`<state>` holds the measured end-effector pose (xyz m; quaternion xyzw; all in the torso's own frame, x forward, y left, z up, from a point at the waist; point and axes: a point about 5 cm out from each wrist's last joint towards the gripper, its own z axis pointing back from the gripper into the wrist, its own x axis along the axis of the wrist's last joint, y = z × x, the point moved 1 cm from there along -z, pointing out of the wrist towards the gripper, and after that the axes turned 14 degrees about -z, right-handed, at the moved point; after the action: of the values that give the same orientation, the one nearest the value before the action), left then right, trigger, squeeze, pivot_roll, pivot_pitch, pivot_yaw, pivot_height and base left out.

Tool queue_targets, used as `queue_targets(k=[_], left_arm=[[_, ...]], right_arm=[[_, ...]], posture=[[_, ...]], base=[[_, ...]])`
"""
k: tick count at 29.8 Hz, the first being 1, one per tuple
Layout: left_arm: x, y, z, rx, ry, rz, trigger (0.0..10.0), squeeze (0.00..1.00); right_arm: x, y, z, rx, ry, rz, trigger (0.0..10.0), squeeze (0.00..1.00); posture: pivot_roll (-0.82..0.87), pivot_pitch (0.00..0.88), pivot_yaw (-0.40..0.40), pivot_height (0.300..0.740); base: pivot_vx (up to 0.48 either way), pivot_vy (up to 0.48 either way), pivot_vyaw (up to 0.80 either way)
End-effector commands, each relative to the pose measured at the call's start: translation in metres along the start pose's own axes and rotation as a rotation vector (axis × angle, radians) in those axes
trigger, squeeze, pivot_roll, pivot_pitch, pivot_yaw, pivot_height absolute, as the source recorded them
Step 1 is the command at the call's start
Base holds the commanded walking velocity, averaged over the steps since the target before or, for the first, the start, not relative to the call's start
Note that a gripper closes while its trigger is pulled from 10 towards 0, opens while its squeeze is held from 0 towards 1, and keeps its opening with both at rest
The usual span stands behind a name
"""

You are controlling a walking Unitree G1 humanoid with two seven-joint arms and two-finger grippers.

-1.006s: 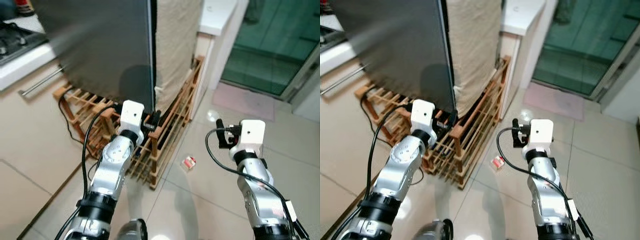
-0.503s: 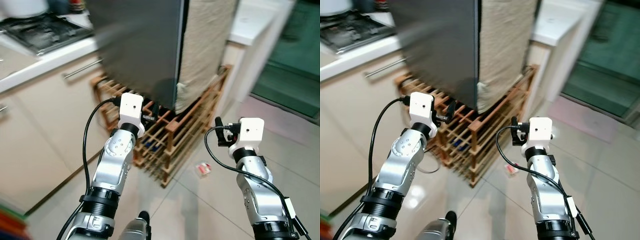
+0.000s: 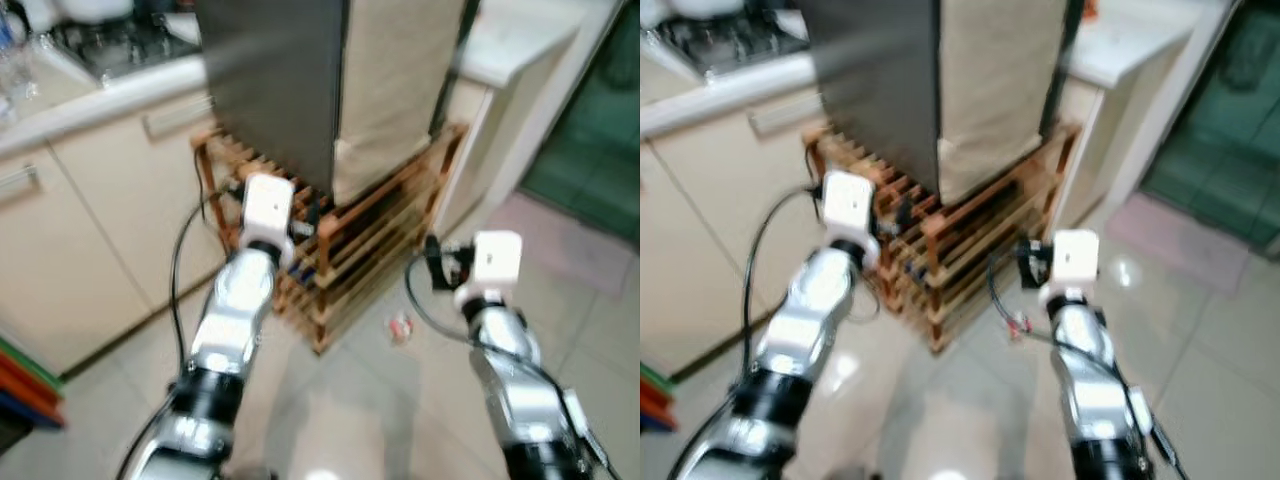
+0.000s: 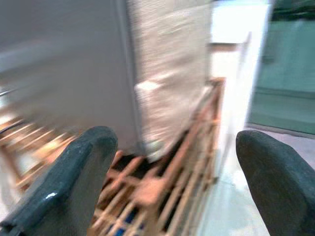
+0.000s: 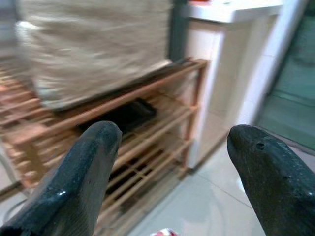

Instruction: Restocking fridge

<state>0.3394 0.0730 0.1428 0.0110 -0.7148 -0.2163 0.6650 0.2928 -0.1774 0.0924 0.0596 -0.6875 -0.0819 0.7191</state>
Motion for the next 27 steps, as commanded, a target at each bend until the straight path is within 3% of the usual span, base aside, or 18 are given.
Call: queue_targets(k=[1,11,15,21,27], left_arm=[[0.001,0.012,0.0,0.035,0.0,-0.009,10.0,0.0],[-0.004,0.015,-0.004,0.062,0.03,-0.013,10.0,0.0],[-0.005,0.017,-0.006,0.077,0.038,-0.025,10.0,0.0],[-0.002,0.019,-0.008,0.079,0.017,-0.048,10.0,0.0],[-0.008,0.026,-0.004,0.12,0.04,-0.018,10.0,0.0]], right_arm=[[0.003,0.006,-0.002,0.015,-0.016,-0.009,10.0,0.01],[0.006,0.007,-0.002,0.022,-0.035,-0.007,10.0,0.03],[0.006,0.007,-0.002,0.026,-0.035,-0.01,10.0,0.11],[0.005,0.004,-0.002,-0.003,-0.032,-0.002,10.0,0.07],[0.008,-0.006,0.001,-0.041,-0.05,0.005,10.0,0.07]], posture=[[0.07,0.029,0.018,0.74],[0.07,0.032,0.019,0.74],[0.06,0.032,0.021,0.74],[0.06,0.032,0.023,0.74],[0.06,0.034,0.028,0.74]], base=[[0.0,-0.435,0.0],[0.176,-0.409,0.0],[0.255,-0.405,0.59],[0.109,0.0,0.0],[0.419,0.0,0.0]])
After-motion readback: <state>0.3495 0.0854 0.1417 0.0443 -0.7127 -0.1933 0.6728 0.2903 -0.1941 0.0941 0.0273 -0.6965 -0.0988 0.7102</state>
